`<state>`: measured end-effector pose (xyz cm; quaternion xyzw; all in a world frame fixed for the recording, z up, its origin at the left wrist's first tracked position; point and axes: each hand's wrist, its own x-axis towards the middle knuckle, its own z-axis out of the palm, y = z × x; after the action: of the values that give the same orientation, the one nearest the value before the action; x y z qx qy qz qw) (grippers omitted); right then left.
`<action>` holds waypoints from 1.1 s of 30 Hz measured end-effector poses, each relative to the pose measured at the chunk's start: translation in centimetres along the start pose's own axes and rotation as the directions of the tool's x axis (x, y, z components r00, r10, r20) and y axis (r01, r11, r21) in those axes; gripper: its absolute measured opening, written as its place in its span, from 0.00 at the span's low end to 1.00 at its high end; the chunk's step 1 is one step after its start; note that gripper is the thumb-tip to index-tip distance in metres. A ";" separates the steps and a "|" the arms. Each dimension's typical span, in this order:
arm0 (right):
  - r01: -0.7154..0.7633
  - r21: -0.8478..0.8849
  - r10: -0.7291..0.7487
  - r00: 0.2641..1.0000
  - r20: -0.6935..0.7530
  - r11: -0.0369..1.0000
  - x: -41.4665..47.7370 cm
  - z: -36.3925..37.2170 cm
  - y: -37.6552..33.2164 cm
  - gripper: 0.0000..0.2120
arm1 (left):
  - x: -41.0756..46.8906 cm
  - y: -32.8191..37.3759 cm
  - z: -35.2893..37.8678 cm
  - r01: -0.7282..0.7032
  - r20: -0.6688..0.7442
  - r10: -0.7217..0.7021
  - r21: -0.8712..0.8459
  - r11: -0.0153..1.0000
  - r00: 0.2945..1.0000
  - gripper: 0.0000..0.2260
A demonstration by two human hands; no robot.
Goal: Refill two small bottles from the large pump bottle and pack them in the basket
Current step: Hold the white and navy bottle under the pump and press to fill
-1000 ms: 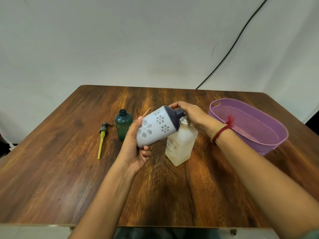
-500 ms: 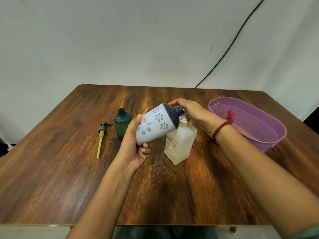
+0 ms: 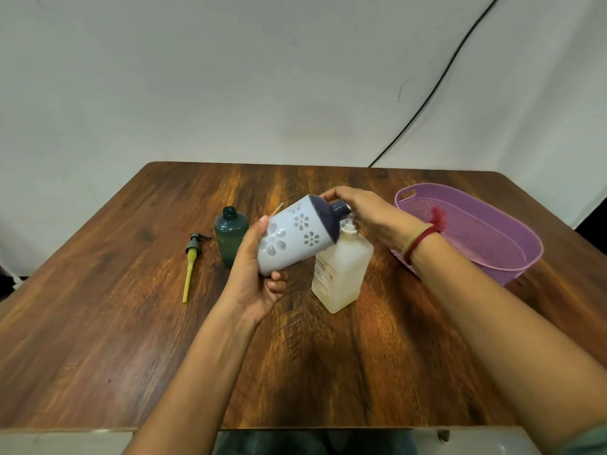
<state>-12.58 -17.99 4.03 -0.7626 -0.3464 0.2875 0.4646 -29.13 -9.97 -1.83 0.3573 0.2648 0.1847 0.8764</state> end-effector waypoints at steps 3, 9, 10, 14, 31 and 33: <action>0.024 0.010 -0.023 0.999 -0.039 1.000 0.3 0.3 0.7 0.15 | 0.1 -0.1 0.0 0.011 -0.012 -0.011 0.005 1.000 1.000 0.16; 0.029 -0.041 -0.030 0.999 -0.019 0.999 0.4 0.5 0.6 0.17 | 0.0 -0.2 -0.2 0.011 -0.018 -0.011 0.002 1.000 1.000 0.16; 0.025 -0.049 -0.026 1.000 -0.014 0.999 0.3 0.3 0.3 0.17 | 0.0 -0.1 -0.2 0.012 -0.011 -0.013 -0.007 1.000 1.000 0.16; 0.009 -0.030 -0.008 0.999 0.054 1.000 0.1 -0.5 -0.2 0.15 | 0.3 -0.2 0.0 0.014 0.015 -0.014 -0.031 0.999 1.000 0.16; 0.051 0.145 -0.059 0.997 0.058 0.988 0.6 -0.2 1.4 0.14 | 0.4 -0.3 0.2 0.032 0.011 -0.032 -0.029 0.999 0.999 0.16; 0.061 0.135 -0.066 0.997 0.035 0.989 0.7 0.1 1.7 0.14 | 0.4 -0.4 0.1 0.037 -0.001 -0.037 -0.038 0.999 0.999 0.16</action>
<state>-11.76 -17.93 2.38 -0.7124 -0.3595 0.3103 0.5167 -28.67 -10.10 -2.17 0.3356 0.2686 0.1739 0.8860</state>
